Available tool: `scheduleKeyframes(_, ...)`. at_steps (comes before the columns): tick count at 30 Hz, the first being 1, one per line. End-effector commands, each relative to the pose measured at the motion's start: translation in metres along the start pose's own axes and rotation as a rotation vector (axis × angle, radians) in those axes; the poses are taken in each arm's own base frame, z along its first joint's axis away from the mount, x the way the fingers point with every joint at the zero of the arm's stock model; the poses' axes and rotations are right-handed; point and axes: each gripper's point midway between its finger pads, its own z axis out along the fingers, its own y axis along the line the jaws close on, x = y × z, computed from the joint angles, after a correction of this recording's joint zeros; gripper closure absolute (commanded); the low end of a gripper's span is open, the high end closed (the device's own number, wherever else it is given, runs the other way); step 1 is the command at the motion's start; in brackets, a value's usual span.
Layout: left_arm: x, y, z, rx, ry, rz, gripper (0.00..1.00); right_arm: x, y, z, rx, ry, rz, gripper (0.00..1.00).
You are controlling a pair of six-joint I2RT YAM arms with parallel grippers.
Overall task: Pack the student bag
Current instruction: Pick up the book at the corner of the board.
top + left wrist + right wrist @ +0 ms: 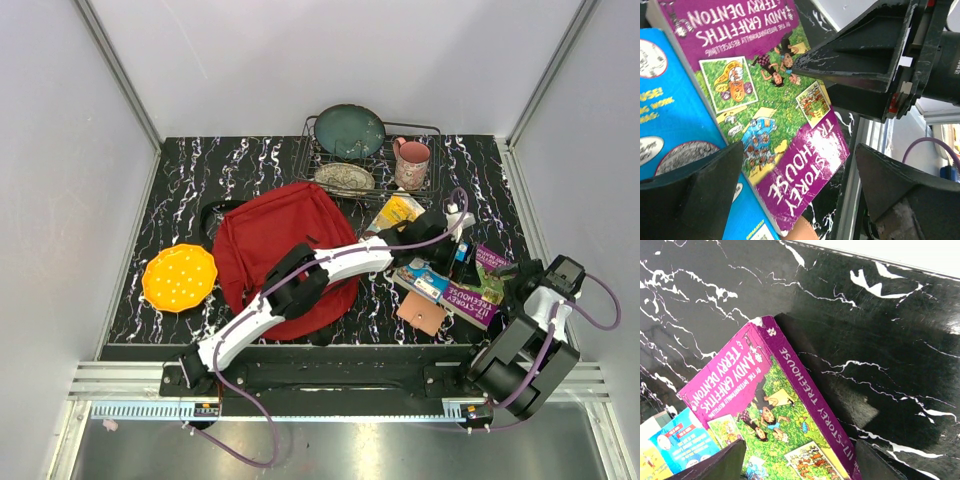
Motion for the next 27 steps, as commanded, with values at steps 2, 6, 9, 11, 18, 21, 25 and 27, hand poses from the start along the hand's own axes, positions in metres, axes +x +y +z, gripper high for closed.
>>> scheduleKeyframes(2, -0.009, 0.007, -0.022, -0.156, -0.047, 0.010, 0.01, 0.017, 0.010, -0.003, -0.060, 0.086, -0.009, 0.07)
scheduleKeyframes(6, -0.029, 0.004, -0.039, -0.251, -0.108, 0.041, 0.01, 0.016, 0.009, -0.002, -0.056, 0.091, -0.010, 0.07)
scheduleKeyframes(9, -0.029, 0.007, -0.037, -0.237, -0.087, 0.010, 0.01, 0.016, 0.009, -0.003, -0.057, 0.091, -0.008, 0.07)
scheduleKeyframes(11, -0.008, 0.020, -0.025, -0.229, -0.021, -0.036, 0.01, 0.017, 0.011, -0.004, -0.064, 0.090, -0.013, 0.07)
scheduleKeyframes(18, 0.036, 0.005, 0.002, -0.079, 0.116, -0.106, 0.02, 0.018, 0.015, -0.009, -0.087, 0.087, -0.018, 0.07)
scheduleKeyframes(21, 0.044, -0.006, 0.006, -0.040, 0.136, -0.101, 0.02, 0.016, 0.018, -0.013, -0.100, 0.074, -0.024, 0.06)
scheduleKeyframes(25, 0.053, -0.023, 0.011, 0.034, 0.169, -0.124, 0.05, 0.016, 0.021, -0.019, -0.113, 0.065, -0.031, 0.06)
scheduleKeyframes(27, 0.056, -0.030, 0.013, 0.059, 0.172, -0.129, 0.08, 0.016, 0.022, -0.020, -0.120, 0.065, -0.030, 0.06)
